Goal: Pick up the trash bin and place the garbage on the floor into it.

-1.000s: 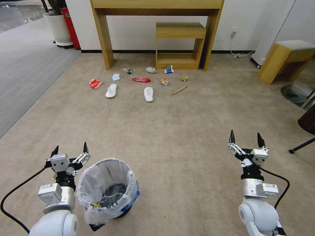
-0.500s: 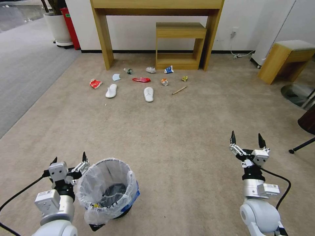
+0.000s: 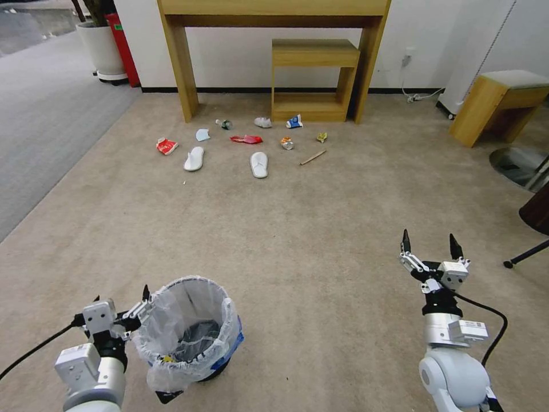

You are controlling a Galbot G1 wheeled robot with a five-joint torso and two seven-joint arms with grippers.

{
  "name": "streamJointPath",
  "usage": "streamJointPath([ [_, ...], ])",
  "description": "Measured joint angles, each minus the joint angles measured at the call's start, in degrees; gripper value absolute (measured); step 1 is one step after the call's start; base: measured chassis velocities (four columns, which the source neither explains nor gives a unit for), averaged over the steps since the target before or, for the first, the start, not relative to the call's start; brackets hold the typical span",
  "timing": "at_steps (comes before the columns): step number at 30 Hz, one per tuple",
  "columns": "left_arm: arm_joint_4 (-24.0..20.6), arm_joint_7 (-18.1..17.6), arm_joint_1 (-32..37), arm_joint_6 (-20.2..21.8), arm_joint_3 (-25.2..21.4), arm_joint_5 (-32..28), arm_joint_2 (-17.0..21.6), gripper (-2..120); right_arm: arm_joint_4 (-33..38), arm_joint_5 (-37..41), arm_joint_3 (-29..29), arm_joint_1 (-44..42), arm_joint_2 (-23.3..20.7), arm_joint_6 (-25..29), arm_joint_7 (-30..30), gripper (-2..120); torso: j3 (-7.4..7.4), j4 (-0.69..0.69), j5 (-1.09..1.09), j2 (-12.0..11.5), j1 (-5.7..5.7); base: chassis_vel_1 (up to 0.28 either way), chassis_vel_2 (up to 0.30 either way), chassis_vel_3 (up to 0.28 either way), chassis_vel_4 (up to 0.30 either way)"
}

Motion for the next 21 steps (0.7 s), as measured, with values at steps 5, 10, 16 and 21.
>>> streamJointPath([
  [5, 1.17, -1.17, 0.36, 0.60, 1.15, -0.96, 0.40, 100, 0.06, -0.03, -0.29, 0.08, 0.11, -0.46, 0.27, 100, 0.00, 0.00, 0.00, 0.00, 0.00, 0.000, 0.000, 0.000, 0.000],
  [10, 2.96, -2.34, 0.01, 1.28, 3.70, -1.28, 0.49, 100, 0.20, -0.12, -0.38, 0.11, 0.29, -0.96, 0.62, 100, 0.00, 0.00, 0.00, 0.00, 0.00, 0.000, 0.000, 0.000, 0.000],
  [16, 5.17, -2.77, -1.00, 1.47, 5.47, -0.60, 0.35, 100, 0.41, -0.19, -0.19, -0.14, 0.48, -1.02, 0.80, 100, 0.00, 0.00, 0.00, 0.00, 0.00, 0.000, 0.000, 0.000, 0.000],
  [21, 7.82, -3.28, -2.47, 1.59, 6.88, -0.55, 0.26, 100, 0.60, -0.36, 0.13, -0.35, 0.67, -1.03, 1.03, 100, 0.00, 0.00, 0.00, 0.00, 0.00, 0.000, 0.000, 0.000, 0.000],
])
